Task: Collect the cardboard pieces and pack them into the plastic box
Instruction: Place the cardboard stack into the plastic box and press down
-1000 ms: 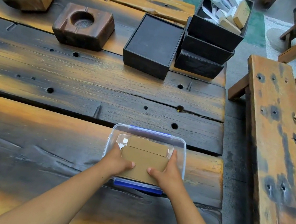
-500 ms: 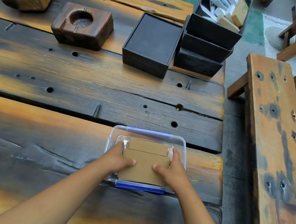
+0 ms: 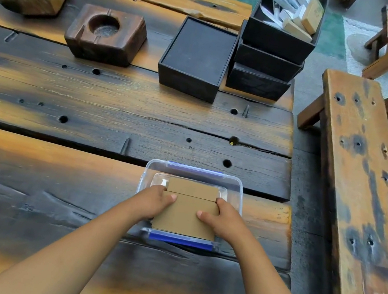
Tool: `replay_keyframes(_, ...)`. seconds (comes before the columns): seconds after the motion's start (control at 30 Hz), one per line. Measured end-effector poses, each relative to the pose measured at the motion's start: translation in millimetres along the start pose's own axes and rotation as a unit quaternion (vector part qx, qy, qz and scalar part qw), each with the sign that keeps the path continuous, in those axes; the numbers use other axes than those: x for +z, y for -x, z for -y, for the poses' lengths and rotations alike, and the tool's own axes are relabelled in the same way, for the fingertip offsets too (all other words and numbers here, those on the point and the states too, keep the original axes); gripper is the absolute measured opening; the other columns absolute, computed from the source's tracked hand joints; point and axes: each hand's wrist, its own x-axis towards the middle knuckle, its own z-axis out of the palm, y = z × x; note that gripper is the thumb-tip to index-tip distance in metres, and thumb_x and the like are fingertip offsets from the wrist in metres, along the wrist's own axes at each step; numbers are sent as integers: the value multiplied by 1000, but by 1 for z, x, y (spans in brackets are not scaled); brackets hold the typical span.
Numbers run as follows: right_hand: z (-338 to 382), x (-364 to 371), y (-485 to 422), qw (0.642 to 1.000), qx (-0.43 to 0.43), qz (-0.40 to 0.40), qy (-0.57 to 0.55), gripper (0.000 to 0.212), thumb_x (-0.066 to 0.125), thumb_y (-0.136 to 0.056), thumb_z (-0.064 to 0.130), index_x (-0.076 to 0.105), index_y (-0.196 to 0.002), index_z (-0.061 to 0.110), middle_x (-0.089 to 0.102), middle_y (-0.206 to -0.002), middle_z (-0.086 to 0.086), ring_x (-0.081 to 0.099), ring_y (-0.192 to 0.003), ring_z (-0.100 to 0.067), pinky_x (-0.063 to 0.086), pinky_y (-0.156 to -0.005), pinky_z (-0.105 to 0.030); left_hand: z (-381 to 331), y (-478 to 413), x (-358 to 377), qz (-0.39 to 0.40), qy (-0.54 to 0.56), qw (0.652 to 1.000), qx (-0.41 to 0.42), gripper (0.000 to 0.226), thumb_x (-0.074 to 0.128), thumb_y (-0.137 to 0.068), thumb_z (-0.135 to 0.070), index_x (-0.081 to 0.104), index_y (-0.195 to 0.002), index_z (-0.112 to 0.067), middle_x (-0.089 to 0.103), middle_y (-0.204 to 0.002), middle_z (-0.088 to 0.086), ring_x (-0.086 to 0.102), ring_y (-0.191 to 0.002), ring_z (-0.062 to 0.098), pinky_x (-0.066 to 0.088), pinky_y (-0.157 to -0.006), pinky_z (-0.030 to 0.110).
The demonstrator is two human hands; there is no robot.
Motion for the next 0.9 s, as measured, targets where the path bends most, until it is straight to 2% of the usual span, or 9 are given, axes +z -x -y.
replay_keyframes(0.07, -1, 0, 0, 1000, -5, 1, -1, 47, 70, -83, 40, 55, -124, 22, 66, -122, 0, 63, -102, -18, 53, -82, -30, 3, -1, -1, -1, 20, 1000, 7, 34, 51, -99, -38, 52, -129, -22, 61, -112, 0, 52, -71, -1, 39, -49, 16)
replay_keyframes(0.2, -1, 4, 4, 999, -18, -26, 8, 58, 69, -85, 38, 46, -135, 24, 63, -128, 3, 62, -110, -20, 51, -95, -36, 7, -1, 0, -14, 14, 999, 35, 36, 59, -96, -30, 58, -131, -20, 64, -112, 0, 60, -84, 11, 47, -58, 19)
replay_keyframes(0.3, -3, 6, 6, 998, -21, -37, 43, 48, 67, -86, 42, 52, -126, 21, 66, -124, -1, 63, -109, -21, 52, -94, -38, 7, -1, 3, -7, 9, 999, 50, 45, 58, -94, -43, 58, -131, -17, 68, -124, 2, 66, -105, 20, 55, -90, 32)
replay_keyframes(0.4, -1, 7, 7, 997, -19, -37, 59, 53, 66, -83, 50, 51, -124, 21, 65, -122, -1, 62, -108, -21, 52, -91, -36, 10, -3, 4, 0, -35, 999, 37, 60, 42, -95, -59, 50, -138, -18, 62, -135, 4, 61, -118, 23, 48, -103, 39)
replay_keyframes(0.5, 2, 9, 6, 998, -3, -15, 61, 63, 69, -80, 48, 44, -130, 20, 62, -125, -4, 61, -109, -22, 52, -92, -37, 14, -4, 2, 20, -93, 994, 48, 60, 50, -92, -56, 40, -140, -21, 60, -135, 2, 60, -116, 22, 49, -98, 35)
replay_keyframes(0.6, 5, 11, 4, 998, -1, -19, 60, 64, 72, -79, 46, 41, -128, 20, 62, -124, -4, 60, -104, -21, 51, -87, -33, 13, -8, 0, 0, -139, 989, 59, 59, 62, -87, -50, 42, -133, -20, 62, -130, 3, 61, -111, 22, 50, -91, 33)
replay_keyframes(0.73, 14, 10, -2, 998, 0, -47, 49, 64, 75, -76, 45, 46, -127, 18, 62, -123, -5, 61, -107, -23, 51, -87, -34, 5, -17, -9, -32, -145, 986, 70, 51, 52, -93, -55, 52, -125, -16, 66, -124, 6, 62, -105, 22, 45, -80, 29)
replay_keyframes(0.8, 19, 7, -7, 998, 1, -53, 38, 63, 77, -74, 43, 50, -125, 17, 63, -123, -5, 61, -107, -23, 52, -91, -36, 1, -21, -13, -45, -136, 986, 81, 47, 46, -97, -51, 57, -120, -12, 67, -123, 9, 62, -108, 25, 44, -81, 30)
replay_keyframes(0.9, 24, 3, -14, 998, 2, -52, 31, 62, 80, -73, 40, 54, -124, 17, 64, -123, -5, 62, -106, -21, 51, -86, -31, -2, -26, -17, -47, -154, 983, 85, 41, 43, -101, -45, 57, -112, -8, 66, -121, 14, 61, -108, 28, 43, -81, 31)
